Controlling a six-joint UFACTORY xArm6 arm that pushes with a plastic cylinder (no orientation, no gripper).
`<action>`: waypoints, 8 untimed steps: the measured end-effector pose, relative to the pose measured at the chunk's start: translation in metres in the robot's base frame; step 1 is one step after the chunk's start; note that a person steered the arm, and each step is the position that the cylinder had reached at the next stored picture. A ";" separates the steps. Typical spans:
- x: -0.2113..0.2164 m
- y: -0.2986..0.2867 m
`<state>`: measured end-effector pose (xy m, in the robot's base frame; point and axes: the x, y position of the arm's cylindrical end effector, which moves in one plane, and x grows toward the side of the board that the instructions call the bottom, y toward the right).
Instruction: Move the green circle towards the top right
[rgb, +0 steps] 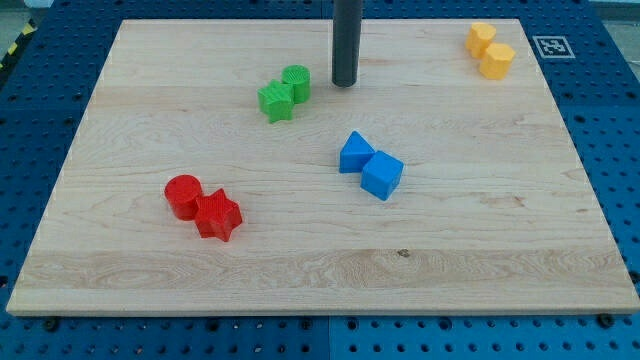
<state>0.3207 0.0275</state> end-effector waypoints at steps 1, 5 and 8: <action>-0.002 -0.002; 0.000 -0.045; 0.012 -0.060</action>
